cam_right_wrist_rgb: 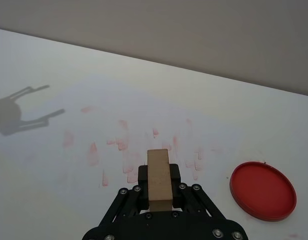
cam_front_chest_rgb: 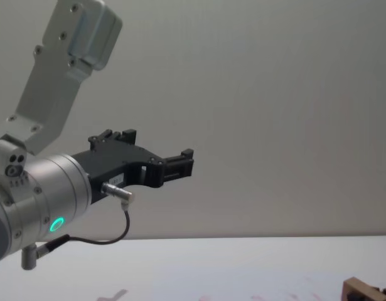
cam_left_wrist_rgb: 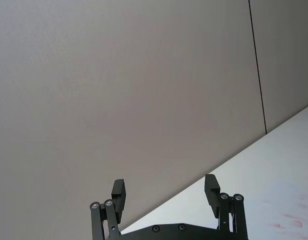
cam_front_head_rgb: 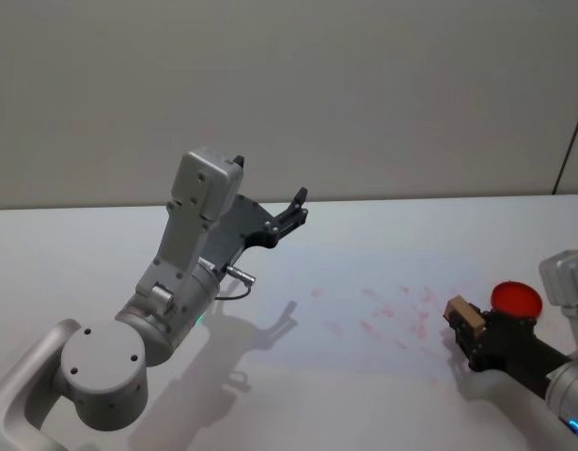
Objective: Use the one hand to pick up the stamp and affix it onto the A4 paper.
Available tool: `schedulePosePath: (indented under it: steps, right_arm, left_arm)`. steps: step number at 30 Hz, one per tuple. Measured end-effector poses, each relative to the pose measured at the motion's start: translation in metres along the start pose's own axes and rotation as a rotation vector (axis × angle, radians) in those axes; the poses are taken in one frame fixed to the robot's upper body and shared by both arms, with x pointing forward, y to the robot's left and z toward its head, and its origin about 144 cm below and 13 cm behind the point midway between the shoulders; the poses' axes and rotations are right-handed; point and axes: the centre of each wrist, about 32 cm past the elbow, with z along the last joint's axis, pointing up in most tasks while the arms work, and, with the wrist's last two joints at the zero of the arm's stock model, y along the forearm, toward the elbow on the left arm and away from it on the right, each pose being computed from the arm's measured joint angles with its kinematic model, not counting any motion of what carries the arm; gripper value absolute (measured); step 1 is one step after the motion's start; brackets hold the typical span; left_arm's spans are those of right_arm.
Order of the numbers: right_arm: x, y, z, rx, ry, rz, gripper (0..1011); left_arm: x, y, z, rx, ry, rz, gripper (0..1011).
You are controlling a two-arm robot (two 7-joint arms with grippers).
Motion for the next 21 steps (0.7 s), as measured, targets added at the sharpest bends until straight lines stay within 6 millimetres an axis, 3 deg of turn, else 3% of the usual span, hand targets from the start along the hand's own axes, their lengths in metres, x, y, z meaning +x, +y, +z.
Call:
schedulePosePath:
  steps: [21]
  right_arm:
    - [0.002,-0.013,-0.016,-0.025,-0.035,0.025,220]
  left_arm:
    - [0.0,0.0,0.0,0.0,0.0,0.0,1001]
